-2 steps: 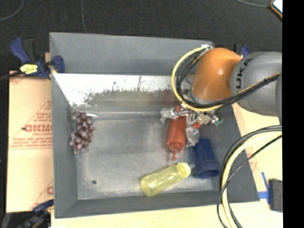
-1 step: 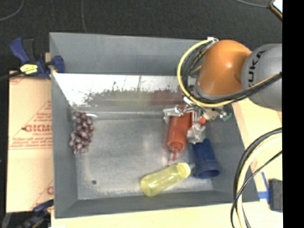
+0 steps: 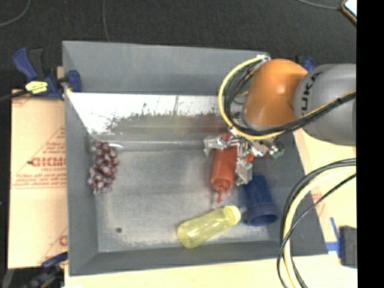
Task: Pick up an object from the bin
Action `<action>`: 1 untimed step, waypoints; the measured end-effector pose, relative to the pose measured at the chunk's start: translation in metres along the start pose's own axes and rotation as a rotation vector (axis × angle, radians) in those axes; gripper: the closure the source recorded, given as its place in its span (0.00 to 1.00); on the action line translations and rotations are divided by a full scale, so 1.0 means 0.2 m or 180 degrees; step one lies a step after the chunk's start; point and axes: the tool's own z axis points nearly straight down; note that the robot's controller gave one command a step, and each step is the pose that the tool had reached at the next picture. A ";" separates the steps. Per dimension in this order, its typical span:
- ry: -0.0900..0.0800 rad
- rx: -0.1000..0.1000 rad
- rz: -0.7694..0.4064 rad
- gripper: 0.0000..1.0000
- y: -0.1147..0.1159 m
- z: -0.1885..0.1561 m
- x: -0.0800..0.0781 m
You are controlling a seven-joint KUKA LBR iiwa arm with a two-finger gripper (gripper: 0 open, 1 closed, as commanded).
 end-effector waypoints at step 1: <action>-0.0025 0.0032 -0.1350 0.00 0.01 0.04 -0.10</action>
Offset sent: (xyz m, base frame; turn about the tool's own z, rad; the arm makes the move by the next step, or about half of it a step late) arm 0.0036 0.0152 -0.0107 -0.2939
